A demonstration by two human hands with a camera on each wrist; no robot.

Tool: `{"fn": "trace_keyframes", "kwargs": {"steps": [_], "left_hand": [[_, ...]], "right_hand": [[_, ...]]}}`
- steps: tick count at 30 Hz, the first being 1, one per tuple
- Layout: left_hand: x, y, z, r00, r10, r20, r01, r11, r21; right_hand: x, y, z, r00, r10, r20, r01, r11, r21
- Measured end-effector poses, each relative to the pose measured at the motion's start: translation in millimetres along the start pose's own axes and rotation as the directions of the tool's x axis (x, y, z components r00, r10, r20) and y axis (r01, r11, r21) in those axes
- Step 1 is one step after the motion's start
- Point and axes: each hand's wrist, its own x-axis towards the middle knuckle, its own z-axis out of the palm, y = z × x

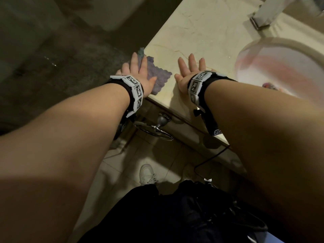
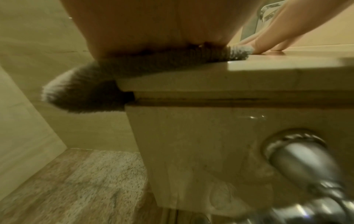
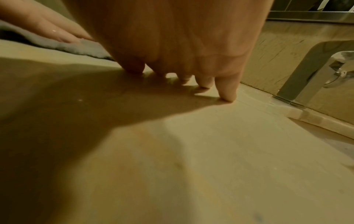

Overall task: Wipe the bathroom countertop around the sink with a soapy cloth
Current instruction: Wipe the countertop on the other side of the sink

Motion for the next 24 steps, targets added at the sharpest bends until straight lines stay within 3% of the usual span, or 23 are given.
{"fn": "trace_keyframes", "kwargs": {"steps": [7,18,24], "left_hand": [[-22.7,-8.3,9.5,1.0,-0.022,0.012,0.023,0.998,-0.065],[-17.7,-2.5,6.3,0.998,-0.061,0.029,0.064,0.993,-0.103],[2.0,-1.4,-3.7,0.994,-0.08,0.068,0.087,0.99,-0.108]], "right_hand": [[-2.9,0.7,2.2,1.0,-0.003,-0.023,0.003,1.0,-0.03],[-5.6,2.4,4.0,0.999,-0.001,-0.033,-0.001,0.997,-0.072],[-0.2,1.1,4.5,0.999,-0.011,-0.036,0.011,1.0,-0.002]]}}
